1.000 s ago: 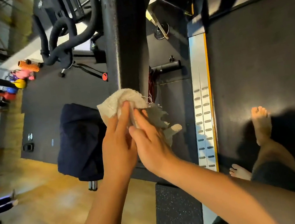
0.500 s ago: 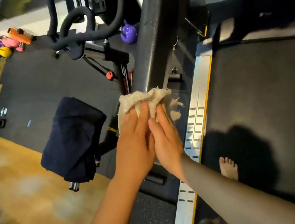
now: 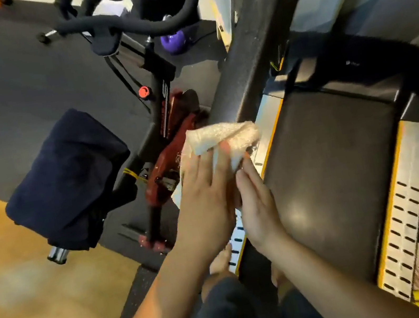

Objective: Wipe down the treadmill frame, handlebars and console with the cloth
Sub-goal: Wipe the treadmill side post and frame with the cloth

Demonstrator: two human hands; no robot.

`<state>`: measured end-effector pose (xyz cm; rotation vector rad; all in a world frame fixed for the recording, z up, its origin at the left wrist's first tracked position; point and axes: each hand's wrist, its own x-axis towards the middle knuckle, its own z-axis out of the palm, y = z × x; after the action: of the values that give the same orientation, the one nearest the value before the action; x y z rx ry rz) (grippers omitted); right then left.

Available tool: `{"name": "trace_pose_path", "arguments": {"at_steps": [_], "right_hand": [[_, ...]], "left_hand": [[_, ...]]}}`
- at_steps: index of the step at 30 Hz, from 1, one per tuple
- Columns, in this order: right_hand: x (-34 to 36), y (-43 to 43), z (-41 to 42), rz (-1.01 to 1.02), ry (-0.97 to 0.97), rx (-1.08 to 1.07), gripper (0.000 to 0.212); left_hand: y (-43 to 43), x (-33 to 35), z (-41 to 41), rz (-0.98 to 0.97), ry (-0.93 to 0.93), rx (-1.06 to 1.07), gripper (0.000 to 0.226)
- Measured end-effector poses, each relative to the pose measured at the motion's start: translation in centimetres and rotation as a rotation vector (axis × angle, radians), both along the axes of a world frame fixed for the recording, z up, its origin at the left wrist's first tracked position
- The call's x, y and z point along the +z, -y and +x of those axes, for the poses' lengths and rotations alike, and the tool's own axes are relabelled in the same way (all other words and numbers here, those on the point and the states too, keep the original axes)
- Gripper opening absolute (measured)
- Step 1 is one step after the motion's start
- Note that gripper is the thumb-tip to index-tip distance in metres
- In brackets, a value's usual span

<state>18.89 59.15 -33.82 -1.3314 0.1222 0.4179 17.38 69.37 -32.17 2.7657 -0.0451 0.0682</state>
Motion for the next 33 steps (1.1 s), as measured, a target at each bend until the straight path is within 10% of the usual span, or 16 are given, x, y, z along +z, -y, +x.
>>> {"name": "trace_pose_path", "arguments": {"at_steps": [11, 22, 33], "right_hand": [[3.4, -3.9, 2.0, -0.384, 0.048, -0.234, 0.041], [5.6, -6.5, 0.4, -0.936, 0.095, -0.131, 0.057], [5.1, -6.9, -0.9, -1.323, 0.379, 0.178, 0.064]], "left_hand": [[-3.0, -0.2, 3.2, -0.146, 0.001, -0.162, 0.064], [-5.0, -1.6, 1.2, -0.852, -0.283, -0.031, 0.058], [-5.2, -3.8, 2.3, -1.135, -0.441, 0.102, 0.057]]}}
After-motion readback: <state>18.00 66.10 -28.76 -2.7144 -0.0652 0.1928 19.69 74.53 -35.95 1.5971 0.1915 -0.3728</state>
